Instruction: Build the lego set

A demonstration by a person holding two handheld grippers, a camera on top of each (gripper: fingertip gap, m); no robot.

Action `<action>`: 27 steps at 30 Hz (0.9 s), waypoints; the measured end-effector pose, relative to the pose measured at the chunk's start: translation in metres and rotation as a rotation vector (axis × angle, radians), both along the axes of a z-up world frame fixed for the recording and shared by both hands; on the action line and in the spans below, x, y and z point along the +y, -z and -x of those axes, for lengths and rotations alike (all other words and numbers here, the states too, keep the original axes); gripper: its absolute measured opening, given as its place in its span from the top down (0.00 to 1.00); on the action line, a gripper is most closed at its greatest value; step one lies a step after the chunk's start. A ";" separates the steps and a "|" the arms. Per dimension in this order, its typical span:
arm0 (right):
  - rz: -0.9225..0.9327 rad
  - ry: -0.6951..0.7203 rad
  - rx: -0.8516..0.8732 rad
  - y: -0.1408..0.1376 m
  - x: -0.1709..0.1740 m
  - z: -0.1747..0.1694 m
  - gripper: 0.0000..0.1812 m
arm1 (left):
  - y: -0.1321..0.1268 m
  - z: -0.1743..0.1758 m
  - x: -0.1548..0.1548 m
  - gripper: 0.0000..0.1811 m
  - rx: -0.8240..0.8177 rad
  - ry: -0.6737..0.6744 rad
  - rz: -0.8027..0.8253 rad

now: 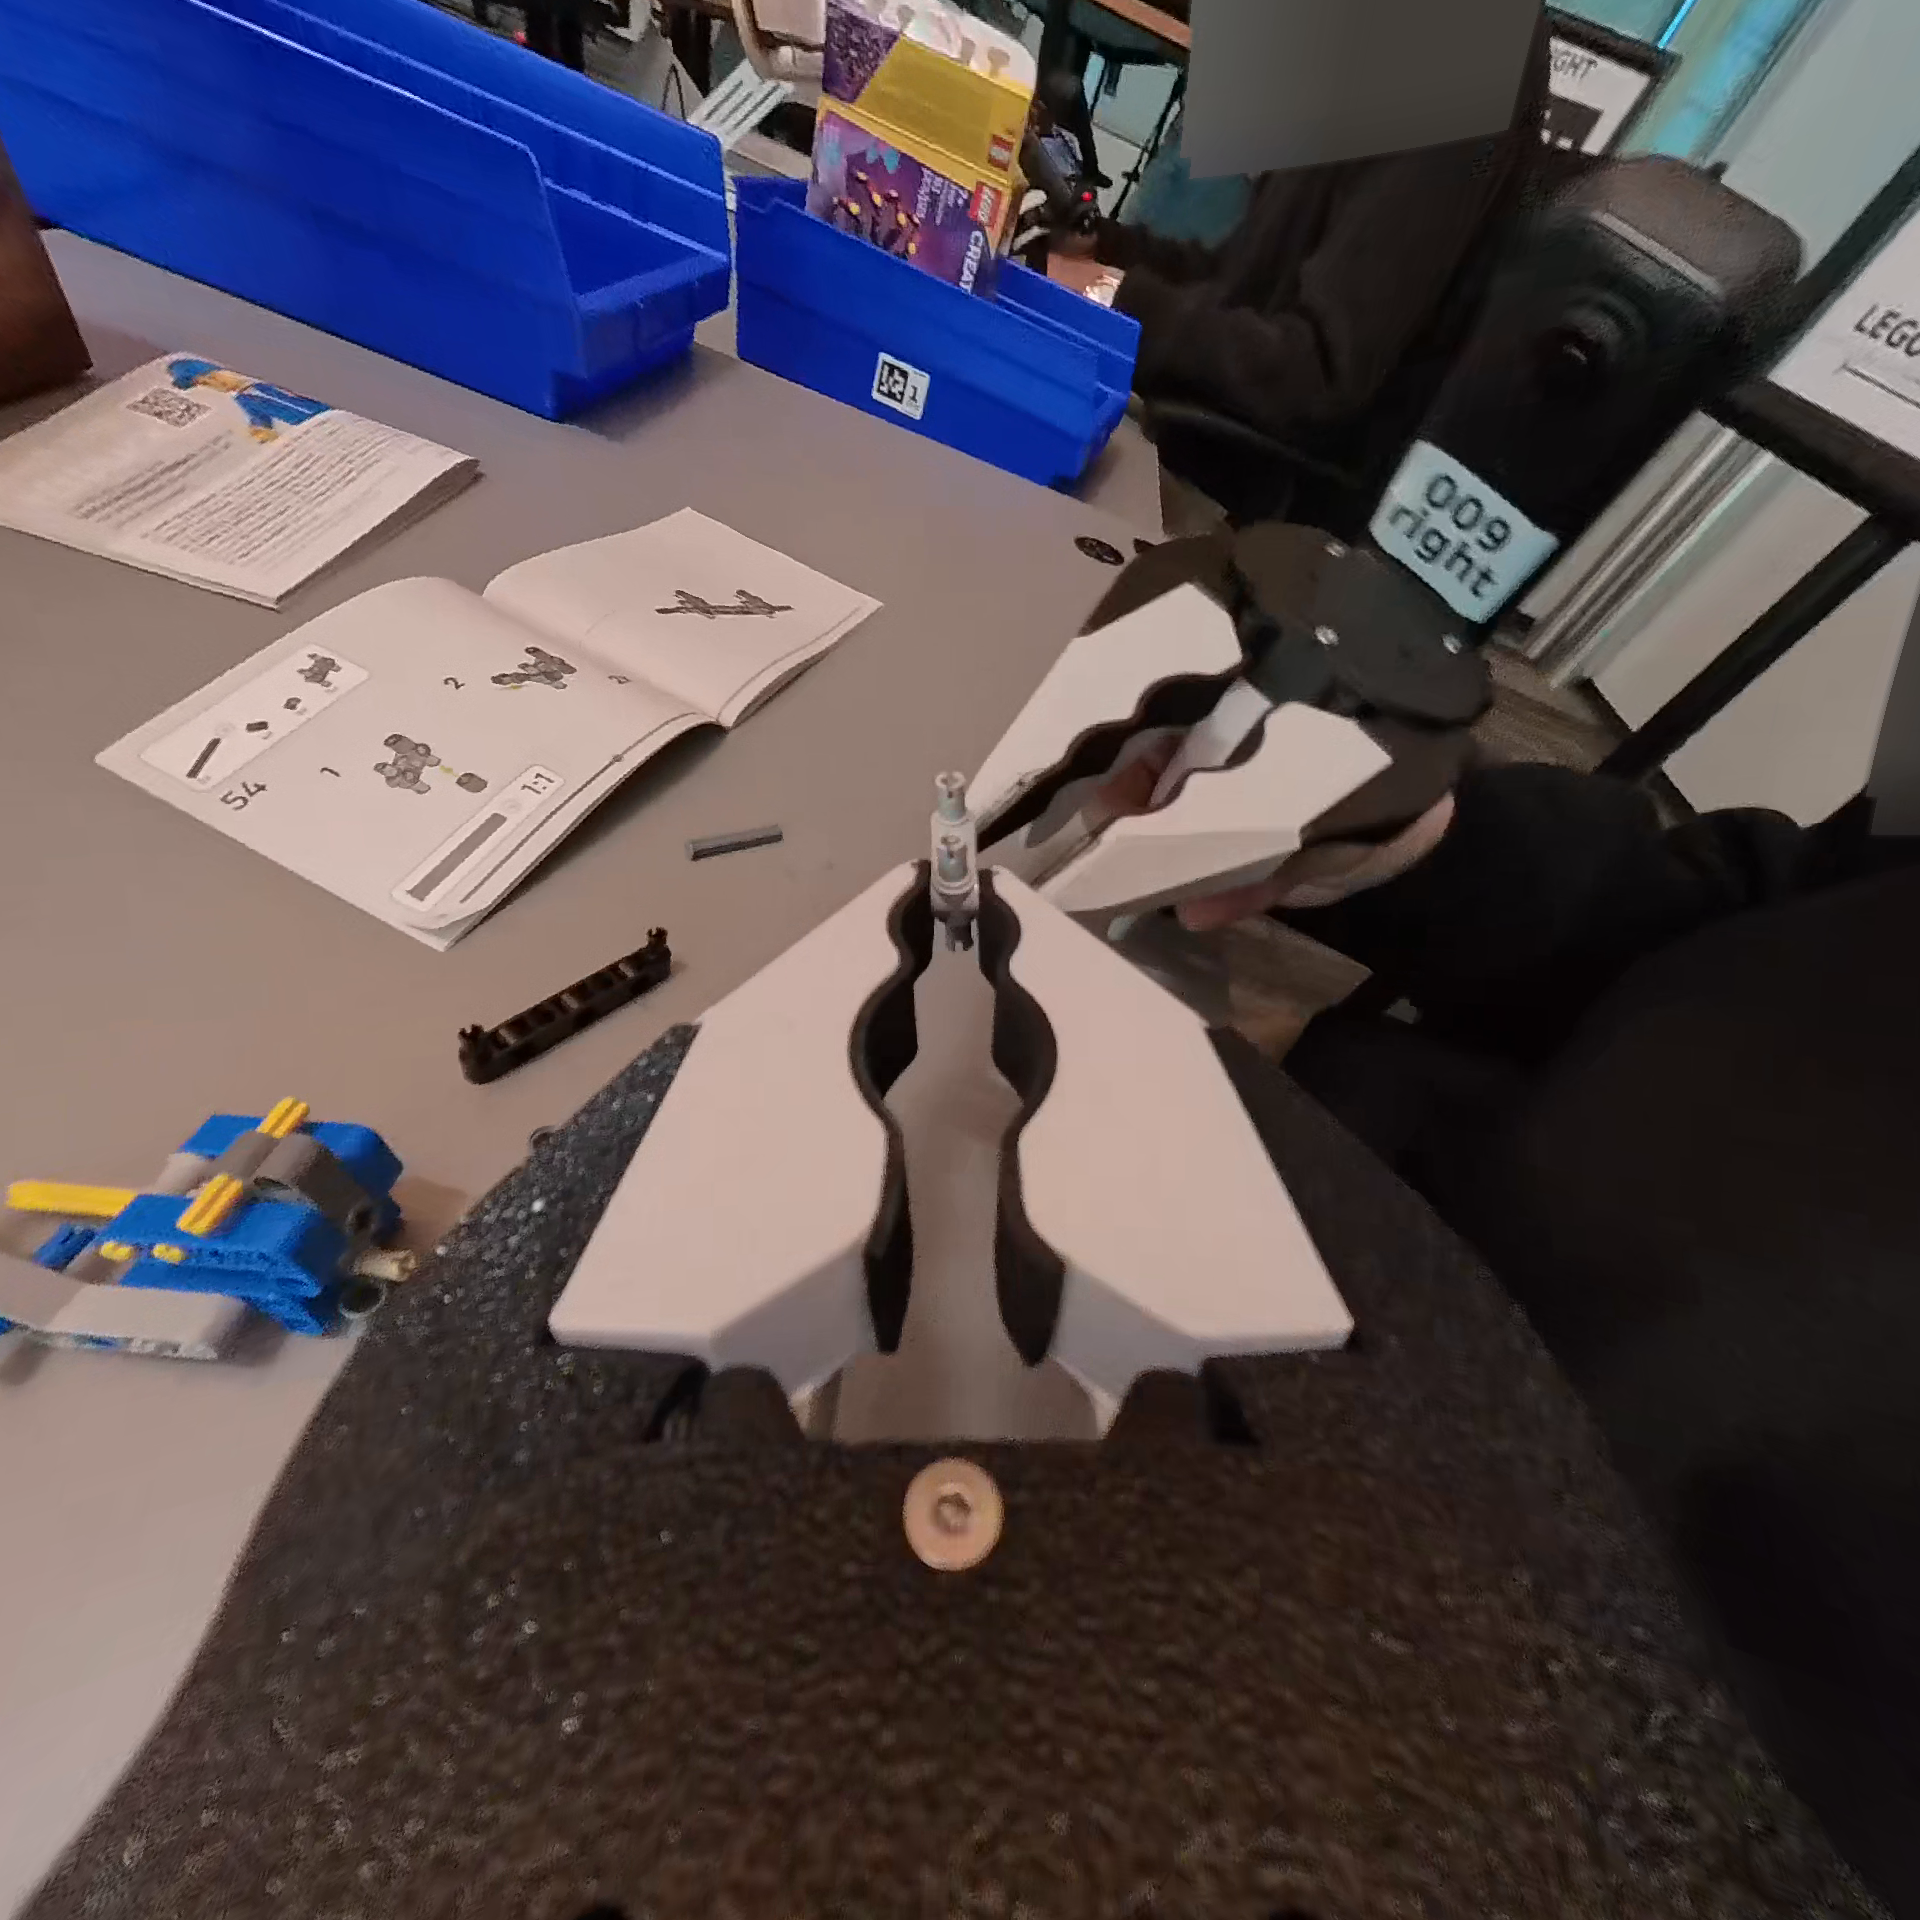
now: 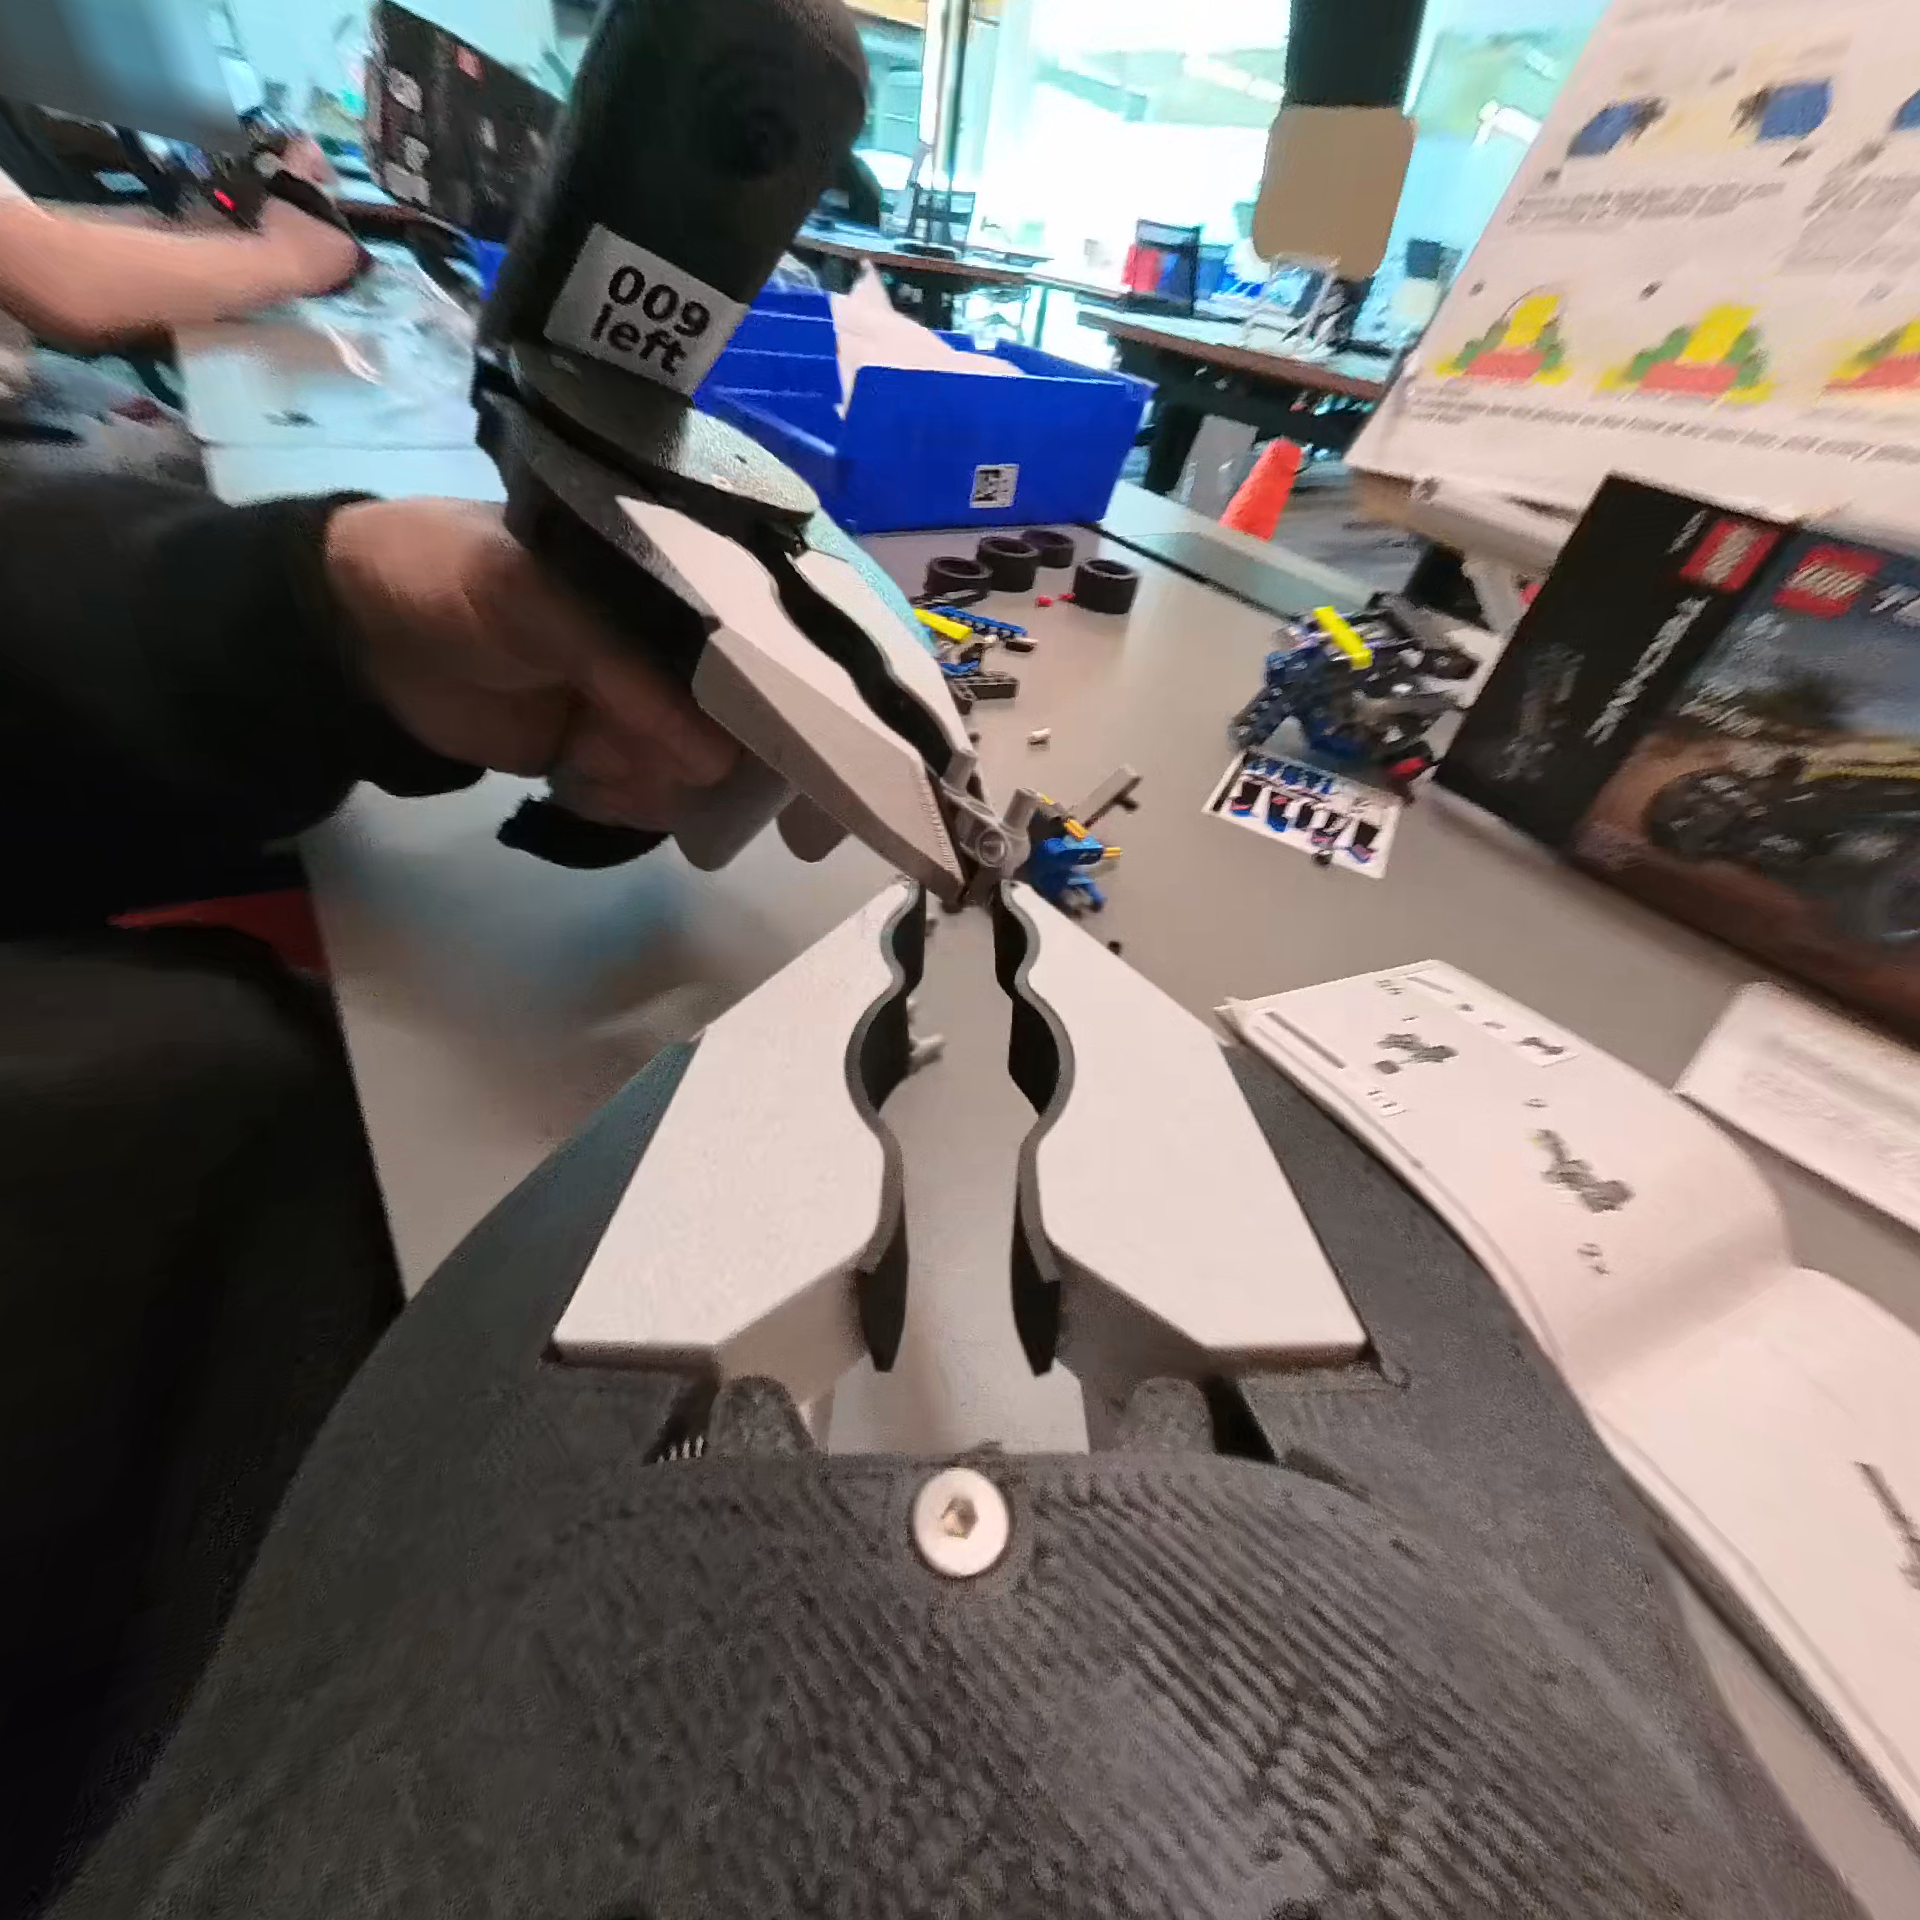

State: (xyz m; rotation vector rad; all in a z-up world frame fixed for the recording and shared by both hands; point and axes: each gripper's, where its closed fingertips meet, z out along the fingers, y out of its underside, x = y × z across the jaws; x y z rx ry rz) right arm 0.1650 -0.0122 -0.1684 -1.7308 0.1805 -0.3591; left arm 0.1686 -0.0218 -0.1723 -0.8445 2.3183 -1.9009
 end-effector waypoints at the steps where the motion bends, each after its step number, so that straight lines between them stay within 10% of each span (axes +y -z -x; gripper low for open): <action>1: 0.017 0.018 -0.045 0.001 0.000 0.000 0.95 | 0.000 -0.001 0.000 0.97 0.000 -0.011 -0.001; 27: 0.137 0.267 -0.263 0.007 0.004 -0.009 1.00 | -0.003 0.000 0.002 0.97 0.006 -0.185 0.035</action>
